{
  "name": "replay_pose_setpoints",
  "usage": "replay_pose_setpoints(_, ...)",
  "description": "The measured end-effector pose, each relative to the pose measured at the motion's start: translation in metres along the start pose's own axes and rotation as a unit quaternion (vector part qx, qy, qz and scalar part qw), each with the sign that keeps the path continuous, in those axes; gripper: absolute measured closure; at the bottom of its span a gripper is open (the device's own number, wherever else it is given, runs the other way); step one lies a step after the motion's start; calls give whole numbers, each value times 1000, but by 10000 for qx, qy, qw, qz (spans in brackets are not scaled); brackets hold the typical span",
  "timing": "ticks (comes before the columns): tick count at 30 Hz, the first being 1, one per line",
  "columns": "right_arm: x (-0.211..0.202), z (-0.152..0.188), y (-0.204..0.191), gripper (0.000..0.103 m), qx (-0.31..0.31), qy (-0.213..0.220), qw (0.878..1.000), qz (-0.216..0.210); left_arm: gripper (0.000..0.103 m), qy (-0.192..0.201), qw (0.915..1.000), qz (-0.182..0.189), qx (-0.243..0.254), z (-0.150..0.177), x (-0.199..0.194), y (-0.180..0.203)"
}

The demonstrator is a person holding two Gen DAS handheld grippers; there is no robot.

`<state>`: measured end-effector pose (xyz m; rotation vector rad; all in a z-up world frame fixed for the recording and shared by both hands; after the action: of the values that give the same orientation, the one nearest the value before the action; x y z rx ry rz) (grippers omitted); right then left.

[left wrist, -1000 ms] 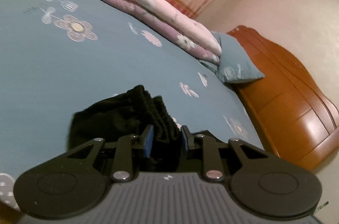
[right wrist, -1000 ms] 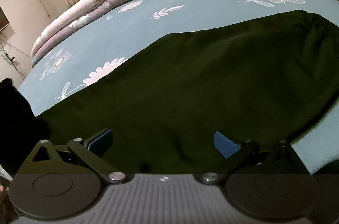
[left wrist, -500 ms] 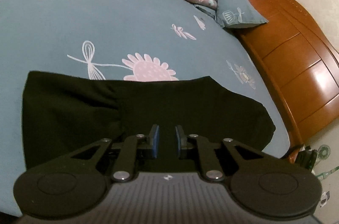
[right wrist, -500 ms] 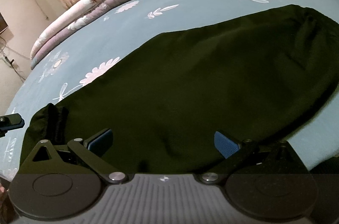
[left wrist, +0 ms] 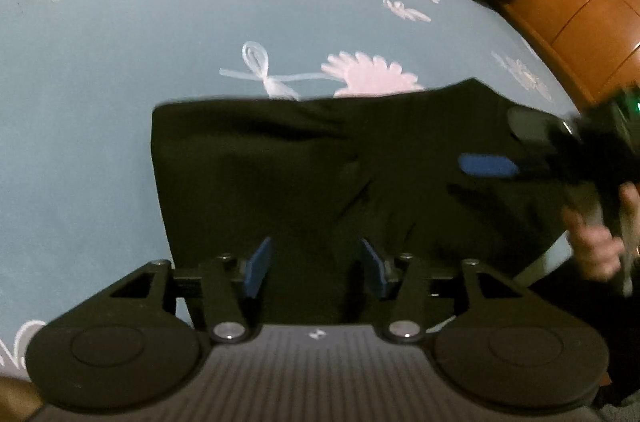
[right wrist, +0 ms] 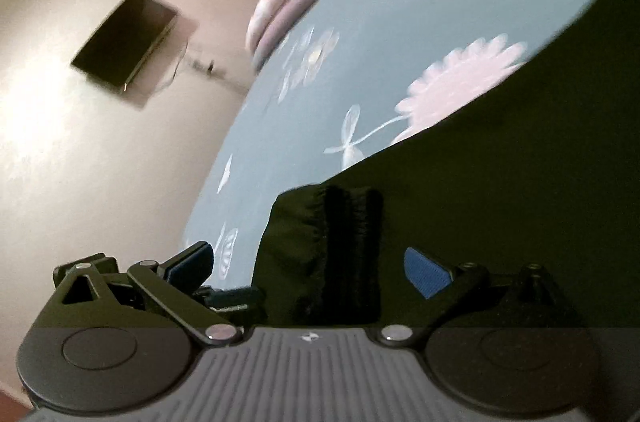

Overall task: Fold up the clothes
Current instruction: 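Fold the black cloth over with the left gripper while the right gripper grasps beside it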

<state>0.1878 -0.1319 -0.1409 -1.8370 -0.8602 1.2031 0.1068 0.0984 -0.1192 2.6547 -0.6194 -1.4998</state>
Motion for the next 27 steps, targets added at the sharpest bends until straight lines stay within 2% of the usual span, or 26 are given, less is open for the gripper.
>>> replay_pose_setpoints(2,23,-9,3,0,75,-220,9997,92,53,-88,9999,86,-40,3,6,-5)
replay_pose_setpoints(5,47,-15,4,0,95,-452,9989,116,52,155,9995,259,2,0,-4,-7)
replay_pose_setpoints(8,64,-16,2,0,5,-555,9984,110,34,642,9961,606,21,-11,-14,-11)
replay_pose_setpoints(10,72,-19,-1,0,-43,-560,9983,133,33,510,9955,798,-37,-15,-2,-16)
replay_pose_setpoints(12,80,-21,-4,0,-31,-580,9982,168,33,189,9973,706,0,-15,14,-18)
replay_pose_setpoints(15,89,-26,-5,0,47,-611,9980,173,33,-13,9979,651,-48,-7,29,-24)
replay_pose_setpoints(18,89,-25,-5,0,198,-648,9977,100,33,44,9968,786,-148,-5,26,-30)
replay_pose_setpoints(22,78,-10,-7,0,128,-934,9955,-55,33,48,9958,886,-235,-3,24,-36)
replay_pose_setpoints(27,85,-12,-12,0,121,-921,9956,-138,33,78,9956,897,-258,-3,25,-36)
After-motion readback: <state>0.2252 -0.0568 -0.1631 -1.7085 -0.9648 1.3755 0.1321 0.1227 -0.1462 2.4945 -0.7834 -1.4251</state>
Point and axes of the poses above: each gripper's, at about its wrist camera, not at the fingertips, and x roughly the way its jaws point, y to its right, z to its underside, the point moved 3 cm from there along x, roughly the way its jaws point, and after that the axes turned 8 degrees about x, right-handed, at the moved point
